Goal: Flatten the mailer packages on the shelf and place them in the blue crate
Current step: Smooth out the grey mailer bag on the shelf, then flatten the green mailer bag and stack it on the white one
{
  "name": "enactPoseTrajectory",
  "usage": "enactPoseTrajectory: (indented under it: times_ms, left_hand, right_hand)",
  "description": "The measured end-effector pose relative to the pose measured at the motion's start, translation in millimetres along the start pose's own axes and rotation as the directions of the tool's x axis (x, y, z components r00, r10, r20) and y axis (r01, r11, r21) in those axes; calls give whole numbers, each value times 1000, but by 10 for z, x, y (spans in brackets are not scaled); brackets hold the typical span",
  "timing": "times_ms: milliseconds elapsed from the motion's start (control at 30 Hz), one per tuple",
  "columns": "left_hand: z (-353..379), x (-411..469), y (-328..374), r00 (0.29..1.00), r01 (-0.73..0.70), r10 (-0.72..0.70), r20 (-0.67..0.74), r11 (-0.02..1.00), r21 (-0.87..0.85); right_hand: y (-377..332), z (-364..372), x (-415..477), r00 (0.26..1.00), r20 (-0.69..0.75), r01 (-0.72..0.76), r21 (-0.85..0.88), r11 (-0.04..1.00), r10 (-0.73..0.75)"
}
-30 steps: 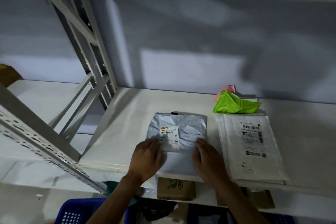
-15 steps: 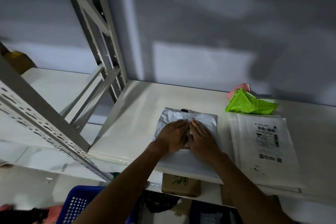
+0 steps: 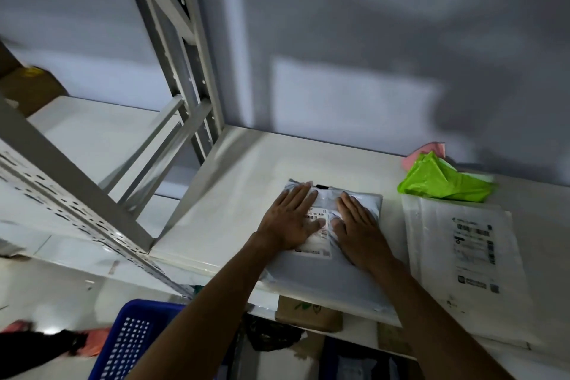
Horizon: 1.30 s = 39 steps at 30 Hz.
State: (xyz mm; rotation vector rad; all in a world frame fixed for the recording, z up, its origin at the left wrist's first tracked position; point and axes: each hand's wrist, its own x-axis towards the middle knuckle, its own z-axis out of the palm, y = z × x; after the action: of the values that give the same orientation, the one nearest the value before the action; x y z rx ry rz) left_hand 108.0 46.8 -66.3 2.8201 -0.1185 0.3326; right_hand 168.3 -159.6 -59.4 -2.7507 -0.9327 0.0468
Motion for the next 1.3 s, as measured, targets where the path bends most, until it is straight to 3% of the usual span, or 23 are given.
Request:
enactPoseTrajectory:
  times_ms: [267,467,567,700,800,1000,1133,1300]
  left_hand:
    - [-37,-18,-13,990,136,-137,10,988,68]
    - [-37,10,33,987,156,-161,27,980,126]
    - [-131,7,134,993,91,-99,61,987,131]
    - [-263,71,313,990,82,-77,120,996,-33]
    - [-384,251,518,991,122,-109,80,976,-178]
    - [-451,691,979,986,163,-145,87,952,-258]
    - [-394,993,1238,989,141,-120,89,950,-280]
    - [-281,1366,1503,985,156,-124,123,943,-294]
  right_hand:
    - [108,-48,-7,997,-20,-74,81,994,76]
    - [54,-123,-42,995,-33,-90,71,993,92]
    - [22,-176,-46,996,-23,-81,61,995,83]
    - [-4,-232,-20,995,21,-98,109,989,97]
    - [-109,-425,-31,992,30,-124,179,976,121]
    - [61,-873,-46,979,-40,-176,346,922,202]
    - [407,-1136,-93,924,-228,-183,444,877,308]
    - [1001,-1488,-254,766,-412,-281,476,833,493]
